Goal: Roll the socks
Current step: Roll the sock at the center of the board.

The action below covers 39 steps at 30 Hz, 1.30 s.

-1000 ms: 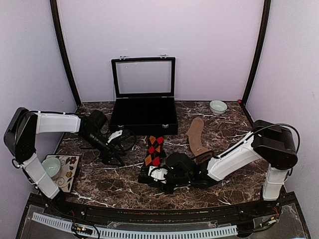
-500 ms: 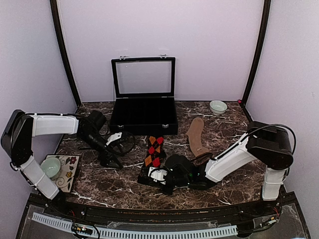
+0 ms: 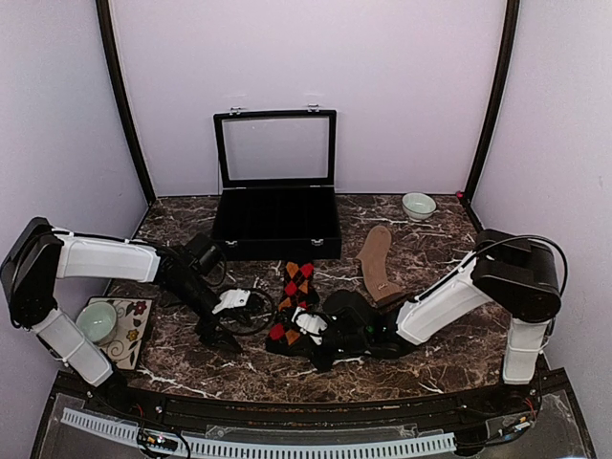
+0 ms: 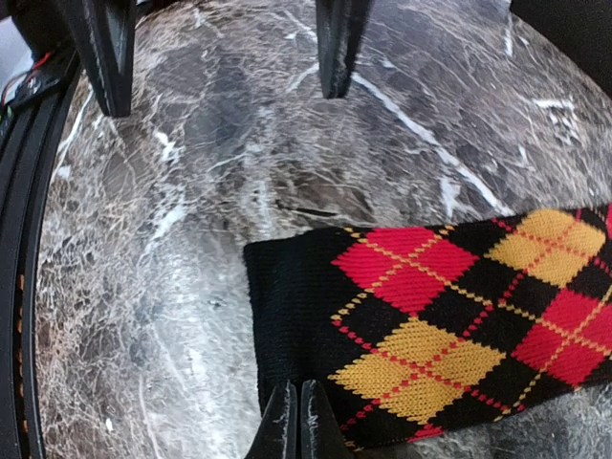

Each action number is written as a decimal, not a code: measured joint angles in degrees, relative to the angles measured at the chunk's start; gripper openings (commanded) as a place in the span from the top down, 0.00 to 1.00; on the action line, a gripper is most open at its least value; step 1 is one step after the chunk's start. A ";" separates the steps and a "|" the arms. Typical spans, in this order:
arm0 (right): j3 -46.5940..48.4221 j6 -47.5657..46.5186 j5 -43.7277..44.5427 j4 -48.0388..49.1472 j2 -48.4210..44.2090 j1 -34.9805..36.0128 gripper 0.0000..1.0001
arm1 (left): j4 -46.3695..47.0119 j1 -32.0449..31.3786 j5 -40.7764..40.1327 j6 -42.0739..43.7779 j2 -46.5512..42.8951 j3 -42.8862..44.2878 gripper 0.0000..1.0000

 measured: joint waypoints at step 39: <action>4.28 33.18 -24.37 -1.20 5.01 -8.70 1.00 | 16.02 -15.10 -12.68 2.60 1.97 -2.93 0.58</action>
